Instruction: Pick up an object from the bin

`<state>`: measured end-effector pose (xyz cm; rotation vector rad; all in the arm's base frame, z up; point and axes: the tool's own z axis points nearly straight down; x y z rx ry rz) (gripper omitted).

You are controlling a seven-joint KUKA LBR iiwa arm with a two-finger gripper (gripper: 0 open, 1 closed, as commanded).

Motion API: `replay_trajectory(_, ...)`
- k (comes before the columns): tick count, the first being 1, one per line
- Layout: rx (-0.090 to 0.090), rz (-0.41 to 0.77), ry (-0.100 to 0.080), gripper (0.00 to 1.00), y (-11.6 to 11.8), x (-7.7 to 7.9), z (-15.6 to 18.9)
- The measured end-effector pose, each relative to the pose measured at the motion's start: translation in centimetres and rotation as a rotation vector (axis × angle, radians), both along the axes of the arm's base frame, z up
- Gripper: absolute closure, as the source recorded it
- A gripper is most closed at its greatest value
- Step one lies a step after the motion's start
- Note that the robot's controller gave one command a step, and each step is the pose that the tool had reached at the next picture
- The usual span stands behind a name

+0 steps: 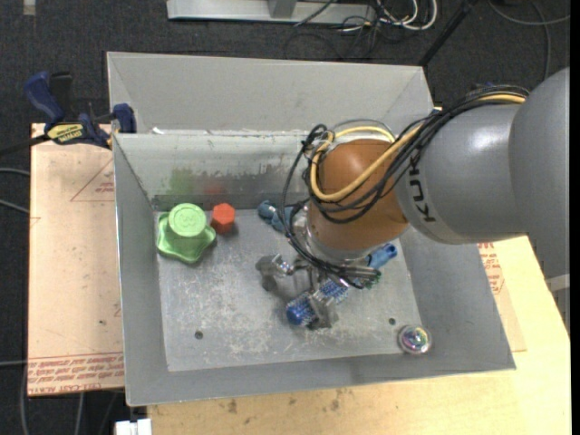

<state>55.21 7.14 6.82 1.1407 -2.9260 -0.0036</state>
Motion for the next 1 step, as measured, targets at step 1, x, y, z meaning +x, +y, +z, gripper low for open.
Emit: replay_trajectory(1,0.000,-0.002,-0.001,1.00,-0.05,0.04,0.09)
